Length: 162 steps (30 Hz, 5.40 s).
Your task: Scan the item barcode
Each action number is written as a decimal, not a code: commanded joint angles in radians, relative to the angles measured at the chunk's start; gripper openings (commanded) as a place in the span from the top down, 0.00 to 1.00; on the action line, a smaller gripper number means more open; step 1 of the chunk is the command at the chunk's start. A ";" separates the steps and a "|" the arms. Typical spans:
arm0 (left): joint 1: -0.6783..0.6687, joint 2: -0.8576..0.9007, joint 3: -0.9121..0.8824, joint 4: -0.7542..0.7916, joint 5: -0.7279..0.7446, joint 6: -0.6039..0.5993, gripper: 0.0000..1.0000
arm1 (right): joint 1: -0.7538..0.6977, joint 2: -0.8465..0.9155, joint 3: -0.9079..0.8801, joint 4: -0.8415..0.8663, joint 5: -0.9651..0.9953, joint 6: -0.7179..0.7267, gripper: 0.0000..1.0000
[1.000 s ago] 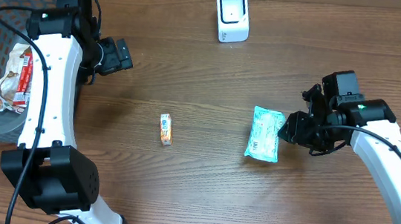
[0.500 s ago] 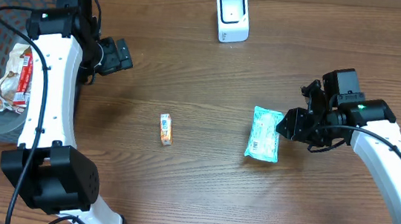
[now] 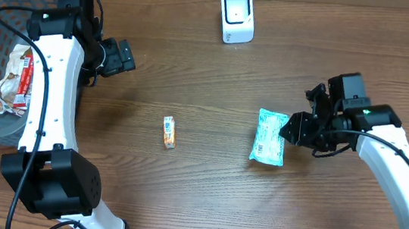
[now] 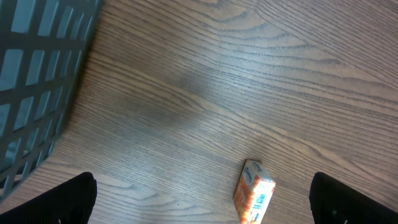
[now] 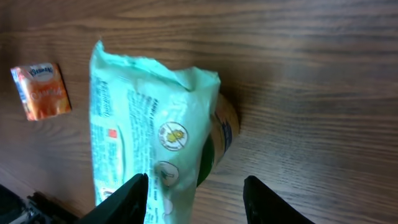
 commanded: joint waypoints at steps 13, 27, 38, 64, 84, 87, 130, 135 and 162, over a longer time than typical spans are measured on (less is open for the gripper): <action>0.003 -0.033 0.019 0.001 -0.003 0.018 0.00 | 0.000 -0.006 -0.059 0.077 -0.124 -0.005 0.52; 0.003 -0.033 0.019 0.001 -0.003 0.018 0.00 | 0.000 -0.006 -0.060 0.098 -0.068 0.000 0.59; 0.003 -0.033 0.019 0.001 -0.003 0.018 0.01 | 0.000 -0.006 -0.079 0.107 -0.070 0.000 0.77; 0.003 -0.033 0.019 0.001 -0.003 0.018 0.00 | 0.235 -0.024 0.087 0.314 -0.069 0.196 0.96; 0.003 -0.033 0.019 0.001 -0.003 0.018 0.01 | 0.548 0.262 0.087 0.515 0.328 0.275 0.96; 0.003 -0.033 0.019 0.001 -0.003 0.018 0.00 | 0.549 0.262 0.087 0.517 0.328 0.265 0.94; 0.003 -0.033 0.019 0.001 -0.003 0.018 0.00 | 0.294 0.081 0.296 -0.249 0.380 0.302 0.09; 0.003 -0.033 0.019 0.001 -0.003 0.018 0.01 | 0.346 0.085 0.296 -0.246 0.483 0.346 0.09; 0.003 -0.033 0.019 0.001 -0.003 0.018 0.00 | 0.426 0.188 0.270 -0.238 0.523 0.424 0.08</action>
